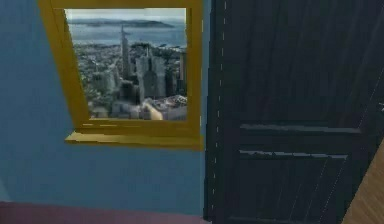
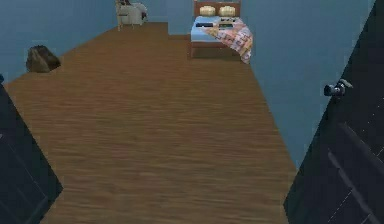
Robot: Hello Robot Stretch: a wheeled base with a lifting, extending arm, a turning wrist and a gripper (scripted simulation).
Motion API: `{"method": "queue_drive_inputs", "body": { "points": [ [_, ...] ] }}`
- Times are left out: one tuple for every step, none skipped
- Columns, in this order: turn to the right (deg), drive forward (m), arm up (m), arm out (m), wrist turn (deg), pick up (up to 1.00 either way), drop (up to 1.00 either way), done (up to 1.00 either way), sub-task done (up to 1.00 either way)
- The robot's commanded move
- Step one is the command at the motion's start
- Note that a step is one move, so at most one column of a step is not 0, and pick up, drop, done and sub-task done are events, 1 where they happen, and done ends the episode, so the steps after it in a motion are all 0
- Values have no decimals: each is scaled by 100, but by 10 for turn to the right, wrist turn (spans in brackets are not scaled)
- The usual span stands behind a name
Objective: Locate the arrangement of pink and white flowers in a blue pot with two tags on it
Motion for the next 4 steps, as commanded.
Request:
{"method": "queue_drive_inputs", "body": {
  "points": [
    [450, 0, 0, 0, 0, 0, 0, 0, 0],
    [360, 0, 0, 0, 0, 0, 0, 0, 0],
    [0, 100, 0, 0, 0, 0, 0, 0, 0],
    [0, 35, 0, 0, 0, 0, 0, 0, 0]
  ]
}}
